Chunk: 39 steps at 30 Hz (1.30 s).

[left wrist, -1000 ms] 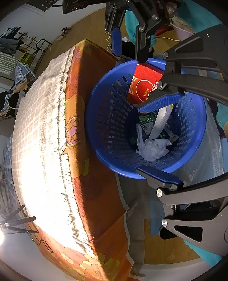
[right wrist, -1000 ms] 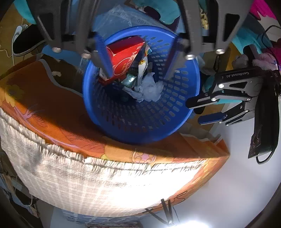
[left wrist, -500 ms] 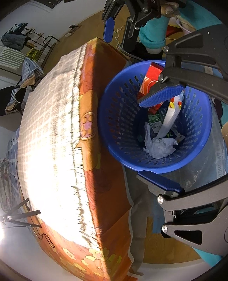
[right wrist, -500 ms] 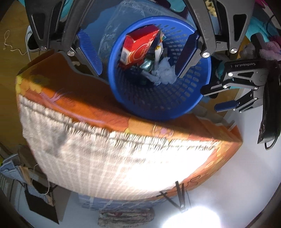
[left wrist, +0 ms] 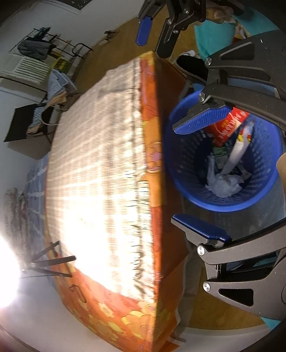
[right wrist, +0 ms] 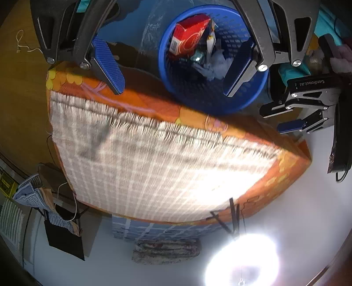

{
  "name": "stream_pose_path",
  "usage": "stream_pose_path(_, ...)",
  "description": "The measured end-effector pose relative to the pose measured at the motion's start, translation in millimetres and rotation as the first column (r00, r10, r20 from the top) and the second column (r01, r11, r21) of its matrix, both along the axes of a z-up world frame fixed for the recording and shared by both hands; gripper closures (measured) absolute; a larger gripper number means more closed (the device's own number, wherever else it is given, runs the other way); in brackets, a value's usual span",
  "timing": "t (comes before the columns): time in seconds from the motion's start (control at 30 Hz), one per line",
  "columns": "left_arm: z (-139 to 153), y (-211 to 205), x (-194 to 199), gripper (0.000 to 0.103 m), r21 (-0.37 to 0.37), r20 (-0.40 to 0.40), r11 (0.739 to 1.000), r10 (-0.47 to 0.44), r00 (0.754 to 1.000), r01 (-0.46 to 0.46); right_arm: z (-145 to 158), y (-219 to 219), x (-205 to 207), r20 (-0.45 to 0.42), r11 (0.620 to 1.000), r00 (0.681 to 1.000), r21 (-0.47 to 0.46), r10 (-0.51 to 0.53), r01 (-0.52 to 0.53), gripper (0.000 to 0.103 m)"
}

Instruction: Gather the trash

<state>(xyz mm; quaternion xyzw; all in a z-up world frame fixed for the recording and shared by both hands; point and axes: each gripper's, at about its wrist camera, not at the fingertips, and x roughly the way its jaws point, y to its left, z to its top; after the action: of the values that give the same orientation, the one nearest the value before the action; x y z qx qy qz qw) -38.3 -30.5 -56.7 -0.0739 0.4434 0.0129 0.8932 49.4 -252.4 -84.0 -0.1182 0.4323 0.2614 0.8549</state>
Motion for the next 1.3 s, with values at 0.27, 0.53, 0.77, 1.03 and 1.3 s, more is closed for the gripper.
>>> stream_pose_path(0.27,49.5,7.6,19.2,0.025,-0.018,0.131,0.999,0.031,0.991,-0.029,30.6,-3.5,22.6,0.057,0.998,0.998,0.054,-0.028,0.024,0.011)
stream_pose_path(0.53,95.0,14.9,36.3,0.016,-0.003,0.252,0.999,0.053,0.966,-0.054,70.5,-0.8,36.4,0.189,0.997,0.981,0.071,-0.031,0.018,0.01)
stream_pose_path(0.77,118.3,19.7,40.3,0.007,-0.021,0.34,0.996,0.084,0.936,-0.082,84.9,-1.4,42.5,0.257,0.992,0.965,0.125,-0.046,0.014,0.0)
stream_pose_path(1.03,122.6,20.8,47.0,0.004,-0.008,0.354,0.993,0.115,0.928,-0.12,89.3,1.0,47.9,0.313,0.99,0.949,0.143,-0.048,0.003,0.0)
stream_pose_path(1.3,113.3,23.3,52.6,0.004,-0.002,0.331,0.99,0.134,0.934,-0.141,78.9,2.2,61.5,0.26,0.987,0.964,0.161,-0.052,0.01,0.0)
